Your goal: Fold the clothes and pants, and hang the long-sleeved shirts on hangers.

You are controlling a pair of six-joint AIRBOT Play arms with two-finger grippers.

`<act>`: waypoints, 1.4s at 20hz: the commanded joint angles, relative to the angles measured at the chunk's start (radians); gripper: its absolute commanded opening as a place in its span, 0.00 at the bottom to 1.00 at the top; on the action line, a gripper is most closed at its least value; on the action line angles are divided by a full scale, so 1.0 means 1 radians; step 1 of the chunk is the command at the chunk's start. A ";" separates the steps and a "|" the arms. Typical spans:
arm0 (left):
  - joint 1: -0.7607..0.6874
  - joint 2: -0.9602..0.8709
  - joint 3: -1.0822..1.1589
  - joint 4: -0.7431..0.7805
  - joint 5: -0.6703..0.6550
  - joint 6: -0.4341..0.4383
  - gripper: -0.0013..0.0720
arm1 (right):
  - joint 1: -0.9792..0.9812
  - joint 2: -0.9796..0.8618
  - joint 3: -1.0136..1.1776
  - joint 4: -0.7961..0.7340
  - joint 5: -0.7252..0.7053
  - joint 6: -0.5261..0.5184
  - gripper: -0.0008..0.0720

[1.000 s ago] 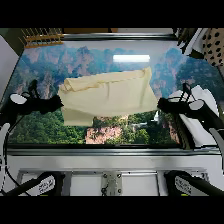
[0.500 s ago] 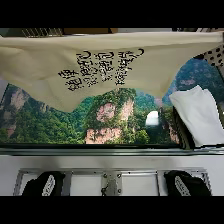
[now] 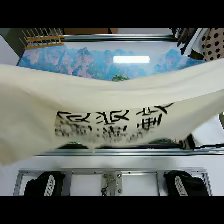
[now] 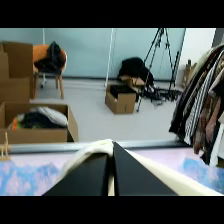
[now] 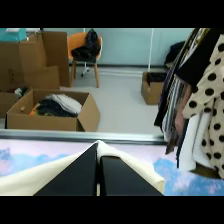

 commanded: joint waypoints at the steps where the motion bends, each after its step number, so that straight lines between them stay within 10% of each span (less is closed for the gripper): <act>1: 0.001 -0.109 -0.006 -0.003 -0.111 -0.012 0.03 | 0.000 -0.056 0.002 -0.019 0.127 0.029 0.02; 7: -0.099 -0.485 -0.257 0.004 -0.089 0.066 0.03 | 0.016 -0.496 0.002 -0.007 0.336 0.021 0.02; 16: -0.156 -1.124 -0.141 0.000 0.131 0.131 0.03 | 0.133 -1.181 0.164 -0.014 0.127 0.039 0.02; 22: -0.121 -1.244 -0.001 0.002 0.069 0.127 0.03 | 0.124 -1.218 0.214 -0.040 0.058 0.101 0.02; 28: -0.087 -1.099 -0.330 0.003 0.127 0.211 0.03 | 0.127 -1.109 -0.014 -0.106 0.072 0.108 0.02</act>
